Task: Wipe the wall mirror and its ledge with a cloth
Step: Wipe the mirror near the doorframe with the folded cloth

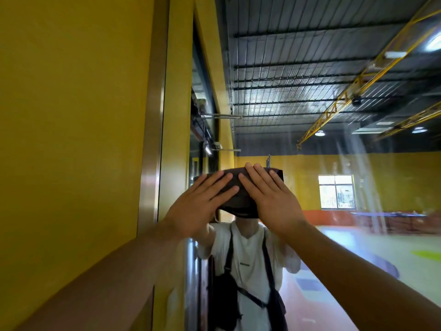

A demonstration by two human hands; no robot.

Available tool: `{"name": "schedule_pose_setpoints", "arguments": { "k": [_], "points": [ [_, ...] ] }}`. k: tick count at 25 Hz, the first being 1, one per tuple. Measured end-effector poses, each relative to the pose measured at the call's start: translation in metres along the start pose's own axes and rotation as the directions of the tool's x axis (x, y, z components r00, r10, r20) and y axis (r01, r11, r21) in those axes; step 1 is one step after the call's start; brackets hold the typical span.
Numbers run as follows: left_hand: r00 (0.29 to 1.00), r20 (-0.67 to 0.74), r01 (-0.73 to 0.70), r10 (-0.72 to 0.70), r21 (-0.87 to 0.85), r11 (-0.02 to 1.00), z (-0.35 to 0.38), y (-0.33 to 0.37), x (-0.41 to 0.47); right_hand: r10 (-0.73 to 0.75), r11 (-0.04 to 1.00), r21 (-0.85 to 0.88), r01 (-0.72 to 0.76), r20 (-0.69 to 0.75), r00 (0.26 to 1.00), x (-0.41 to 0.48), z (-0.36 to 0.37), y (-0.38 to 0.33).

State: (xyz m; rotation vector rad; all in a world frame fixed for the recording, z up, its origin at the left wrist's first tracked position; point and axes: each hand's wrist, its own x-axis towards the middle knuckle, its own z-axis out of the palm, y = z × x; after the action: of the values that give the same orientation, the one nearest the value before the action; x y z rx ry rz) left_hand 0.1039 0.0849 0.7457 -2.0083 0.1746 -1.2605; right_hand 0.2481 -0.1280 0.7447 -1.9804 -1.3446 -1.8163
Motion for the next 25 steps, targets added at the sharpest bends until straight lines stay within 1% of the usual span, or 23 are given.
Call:
{"name": "schedule_pose_setpoints", "arguments": {
  "k": [3,5,8,12,14,15,17,18,19,21,22,24,25],
  "points": [
    [0.998,-0.061,0.022,-0.024,-0.030,0.999,-0.012,-0.035,0.049,0.005,1.000,0.025,-0.005,0.002,1.000,0.054,-0.015,0.031],
    [0.997,-0.068,0.032,-0.035,-0.044,0.998,-0.020,-0.055,0.075,0.008,0.998,0.056,-0.010,0.032,0.999,0.082,-0.027,0.046],
    [0.997,-0.073,0.032,-0.038,-0.080,0.996,-0.024,-0.073,0.106,0.015,0.999,0.049,-0.017,0.038,0.999,0.105,-0.038,0.068],
    [0.997,-0.072,0.011,-0.025,-0.190,0.982,-0.026,-0.062,0.147,0.005,0.998,0.055,-0.006,0.025,1.000,0.101,-0.043,0.109],
    [0.998,-0.056,0.012,-0.029,-0.276,0.961,-0.032,-0.049,0.164,0.010,0.999,0.044,-0.012,0.044,0.999,0.096,-0.046,0.130],
    [0.997,-0.050,0.043,-0.065,-0.354,0.934,-0.036,-0.040,0.170,0.015,0.999,0.031,-0.017,0.062,0.998,0.093,-0.049,0.137],
    [0.977,-0.062,0.143,-0.203,-0.512,0.847,-0.049,-0.023,0.178,0.030,0.998,0.044,-0.033,0.075,0.997,0.088,-0.056,0.141],
    [0.957,-0.080,0.188,-0.279,-0.561,0.806,-0.054,-0.014,0.180,0.065,0.994,0.086,-0.073,0.090,0.994,0.086,-0.064,0.137],
    [0.935,-0.098,0.226,-0.340,-0.572,0.788,-0.058,-0.004,0.183,0.123,0.981,0.137,-0.136,0.095,0.988,0.084,-0.072,0.131],
    [0.918,-0.120,0.279,-0.379,-0.486,0.828,-0.056,0.013,0.183,0.235,0.941,0.228,-0.252,0.099,0.967,0.080,-0.079,0.121],
    [0.921,-0.111,0.297,-0.373,-0.417,0.859,-0.052,0.020,0.181,0.256,0.932,0.243,-0.268,0.080,0.963,0.076,-0.078,0.117],
    [0.920,-0.043,0.361,-0.389,-0.287,0.887,-0.039,0.038,0.176,0.210,0.963,0.173,-0.206,-0.001,0.978,0.058,-0.061,0.110],
    [0.905,-0.020,0.407,-0.425,-0.251,0.878,-0.032,0.048,0.174,0.174,0.979,0.109,-0.170,-0.029,0.984,0.046,-0.047,0.109]
  ]
}}
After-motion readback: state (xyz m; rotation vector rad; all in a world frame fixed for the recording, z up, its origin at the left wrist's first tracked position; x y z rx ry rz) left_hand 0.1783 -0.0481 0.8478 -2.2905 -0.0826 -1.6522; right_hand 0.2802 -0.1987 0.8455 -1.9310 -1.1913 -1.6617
